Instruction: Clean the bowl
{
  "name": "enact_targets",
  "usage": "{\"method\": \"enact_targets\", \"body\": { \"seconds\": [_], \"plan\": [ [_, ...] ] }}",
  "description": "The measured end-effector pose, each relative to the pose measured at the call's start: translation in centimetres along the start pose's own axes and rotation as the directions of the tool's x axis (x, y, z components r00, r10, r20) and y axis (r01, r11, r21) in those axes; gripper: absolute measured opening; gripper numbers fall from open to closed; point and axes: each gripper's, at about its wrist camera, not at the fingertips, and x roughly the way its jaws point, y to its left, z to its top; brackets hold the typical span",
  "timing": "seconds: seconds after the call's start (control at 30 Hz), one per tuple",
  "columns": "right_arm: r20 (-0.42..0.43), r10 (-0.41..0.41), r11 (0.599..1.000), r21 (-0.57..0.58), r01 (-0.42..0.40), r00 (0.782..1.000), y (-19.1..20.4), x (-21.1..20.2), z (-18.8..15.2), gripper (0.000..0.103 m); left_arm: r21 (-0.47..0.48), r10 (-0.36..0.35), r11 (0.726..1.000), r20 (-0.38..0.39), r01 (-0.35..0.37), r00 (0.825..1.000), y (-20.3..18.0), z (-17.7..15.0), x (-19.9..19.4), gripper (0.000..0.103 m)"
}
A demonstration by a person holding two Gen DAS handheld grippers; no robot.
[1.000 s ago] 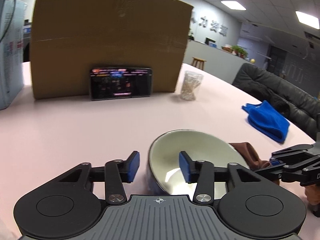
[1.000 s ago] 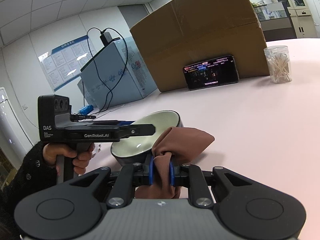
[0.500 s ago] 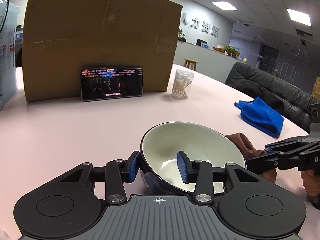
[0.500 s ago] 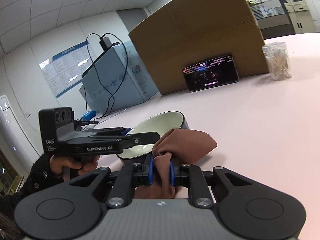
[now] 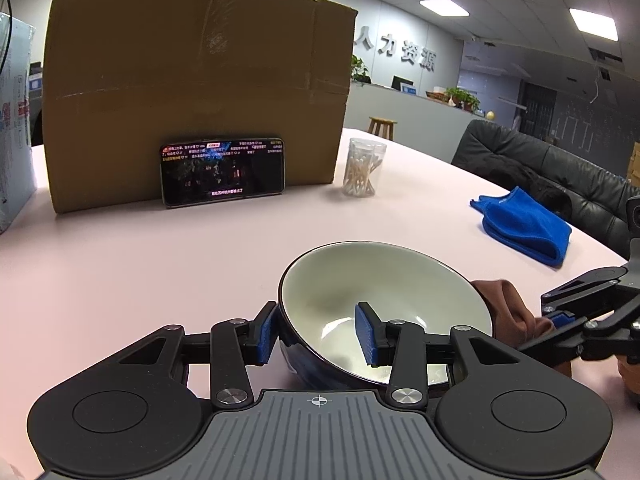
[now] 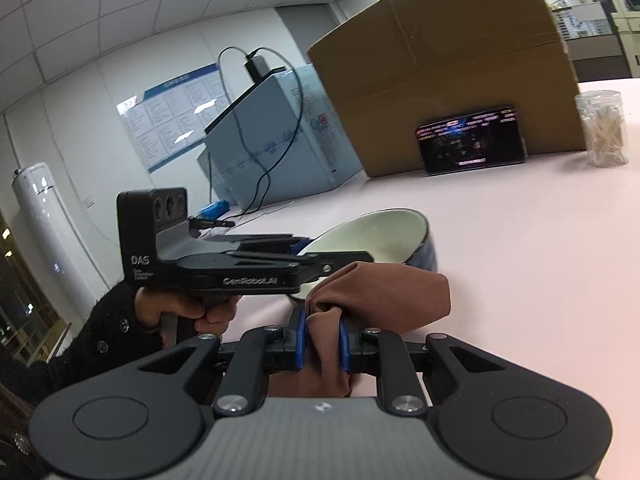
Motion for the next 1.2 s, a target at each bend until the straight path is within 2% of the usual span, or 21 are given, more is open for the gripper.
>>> {"method": "enact_targets", "body": {
  "seconds": [0.1, 0.23, 0.53, 0.9, 1.07, 1.2],
  "plan": [
    [0.016, -0.028, 0.999, 0.02, 0.028, 0.999, -0.4, -0.3, 0.0, 0.02, 0.005, 0.002, 1.0, 0.001, -0.002, 1.0, -0.1, 0.0, 0.0, 0.039],
    [0.009, -0.021, 0.999, 0.027, 0.021, 1.0, -0.7, -0.2, 0.0, 0.02, 0.007, 0.004, 1.0, 0.003, -0.004, 1.0, -0.3, -0.1, -0.2, 0.039],
    [-0.042, 0.058, 0.998, -0.005, -0.059, 0.997, -0.1, 0.5, -0.2, 0.02, 0.015, 0.004, 1.0, 0.003, -0.004, 1.0, -0.6, -0.1, -0.2, 0.039],
    [0.016, -0.003, 0.998, 0.07, 0.002, 1.0, -1.4, -0.4, 0.0, 0.02, 0.001, -0.011, 1.0, 0.003, 0.011, 1.0, -0.2, -0.2, -0.3, 0.041],
    [-0.007, 0.014, 0.998, 0.055, -0.014, 1.0, -1.3, 0.0, -0.2, 0.021, -0.003, -0.012, 1.0, 0.002, 0.012, 1.0, -0.1, -0.2, -0.3, 0.041],
    [-0.031, 0.063, 0.997, 0.036, -0.062, 0.997, -0.9, 0.4, -0.3, 0.021, -0.002, -0.017, 1.0, 0.003, 0.017, 1.0, -0.2, -0.1, -0.3, 0.042]
  ]
}}
